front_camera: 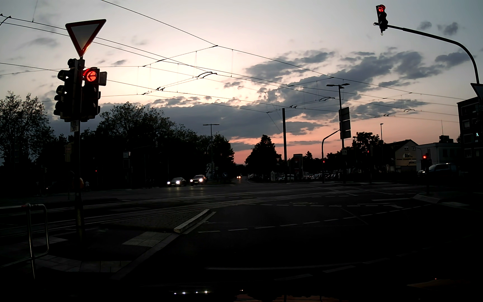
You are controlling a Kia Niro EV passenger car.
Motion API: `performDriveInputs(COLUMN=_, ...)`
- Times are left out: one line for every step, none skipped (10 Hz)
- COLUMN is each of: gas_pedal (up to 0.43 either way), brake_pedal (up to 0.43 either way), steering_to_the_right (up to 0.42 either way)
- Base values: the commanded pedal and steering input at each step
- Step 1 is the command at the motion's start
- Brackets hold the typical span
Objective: Follow the waypoints while adhering to traffic rules and regulations
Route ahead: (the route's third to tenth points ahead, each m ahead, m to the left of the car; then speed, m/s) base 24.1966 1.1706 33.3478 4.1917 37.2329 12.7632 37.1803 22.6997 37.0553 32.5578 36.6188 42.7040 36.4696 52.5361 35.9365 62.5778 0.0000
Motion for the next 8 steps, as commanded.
performDriveInputs(gas_pedal=0.0, brake_pedal=0.244, steering_to_the_right=0.026)
performDriveInputs(gas_pedal=0.0, brake_pedal=0.244, steering_to_the_right=0.026)
performDriveInputs(gas_pedal=0.0, brake_pedal=0.244, steering_to_the_right=0.027)
performDriveInputs(gas_pedal=0.0, brake_pedal=0.244, steering_to_the_right=0.027)
performDriveInputs(gas_pedal=0.0, brake_pedal=0.244, steering_to_the_right=0.026)
performDriveInputs(gas_pedal=0.0, brake_pedal=0.244, steering_to_the_right=0.027)
performDriveInputs(gas_pedal=0.0, brake_pedal=0.244, steering_to_the_right=0.027)
performDriveInputs(gas_pedal=0.0, brake_pedal=0.244, steering_to_the_right=0.026)
